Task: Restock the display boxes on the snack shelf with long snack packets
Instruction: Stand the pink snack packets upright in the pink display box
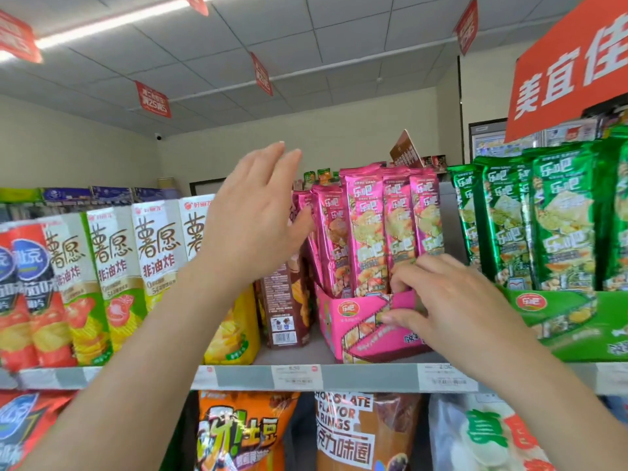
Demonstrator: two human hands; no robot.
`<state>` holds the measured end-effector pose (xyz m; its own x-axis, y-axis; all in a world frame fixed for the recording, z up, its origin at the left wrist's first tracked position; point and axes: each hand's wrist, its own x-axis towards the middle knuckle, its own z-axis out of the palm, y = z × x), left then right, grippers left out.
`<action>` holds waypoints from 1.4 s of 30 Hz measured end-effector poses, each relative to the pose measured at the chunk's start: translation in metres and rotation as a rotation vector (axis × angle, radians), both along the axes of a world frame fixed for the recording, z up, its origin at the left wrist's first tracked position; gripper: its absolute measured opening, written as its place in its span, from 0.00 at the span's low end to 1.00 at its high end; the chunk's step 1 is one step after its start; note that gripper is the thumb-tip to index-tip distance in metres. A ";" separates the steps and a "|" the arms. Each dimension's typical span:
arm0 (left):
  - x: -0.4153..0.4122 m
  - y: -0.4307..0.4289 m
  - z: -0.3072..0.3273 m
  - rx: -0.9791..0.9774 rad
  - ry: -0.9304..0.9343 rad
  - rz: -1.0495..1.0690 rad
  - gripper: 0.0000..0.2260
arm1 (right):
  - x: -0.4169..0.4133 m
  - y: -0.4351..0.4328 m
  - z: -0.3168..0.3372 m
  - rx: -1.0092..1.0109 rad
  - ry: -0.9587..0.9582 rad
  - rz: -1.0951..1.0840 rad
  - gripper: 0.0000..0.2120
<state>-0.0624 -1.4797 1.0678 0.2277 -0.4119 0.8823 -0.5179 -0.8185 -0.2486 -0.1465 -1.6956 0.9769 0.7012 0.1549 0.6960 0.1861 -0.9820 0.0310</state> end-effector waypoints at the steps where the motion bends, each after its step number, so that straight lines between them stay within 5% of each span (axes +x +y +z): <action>1: 0.005 0.000 0.008 0.075 0.054 0.097 0.27 | 0.001 0.005 -0.001 0.005 -0.020 0.012 0.16; 6: 0.017 -0.002 0.019 0.294 0.101 0.283 0.20 | 0.004 0.021 -0.009 -0.018 -0.157 0.082 0.17; 9: 0.017 -0.001 0.014 0.057 0.060 -0.018 0.19 | 0.007 0.020 -0.014 -0.027 -0.236 0.134 0.16; 13: 0.003 -0.026 0.009 -0.168 0.330 -0.422 0.28 | 0.014 0.021 -0.018 -0.036 -0.309 0.179 0.14; 18: 0.014 -0.049 0.006 -0.034 0.314 -0.278 0.19 | 0.015 0.014 -0.021 -0.015 -0.358 0.202 0.13; 26: 0.019 -0.049 0.021 0.180 0.252 -0.150 0.19 | 0.003 -0.002 -0.023 0.025 -0.410 0.155 0.17; 33: 0.014 -0.052 0.009 0.033 0.263 -0.362 0.29 | 0.000 -0.005 -0.021 0.031 -0.356 0.109 0.16; 39: -0.010 -0.046 -0.045 -0.296 0.212 -0.395 0.30 | -0.018 0.000 -0.016 0.502 -0.423 0.141 0.22; 42: -0.027 -0.050 -0.078 -0.350 0.378 -0.433 0.32 | -0.019 0.004 -0.006 0.690 -0.299 0.121 0.32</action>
<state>-0.0893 -1.5295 0.9896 0.4256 -0.2396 0.8726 -0.8170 -0.5164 0.2567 -0.1654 -1.6919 0.9707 0.4735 -0.3201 0.8206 0.3742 -0.7702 -0.5164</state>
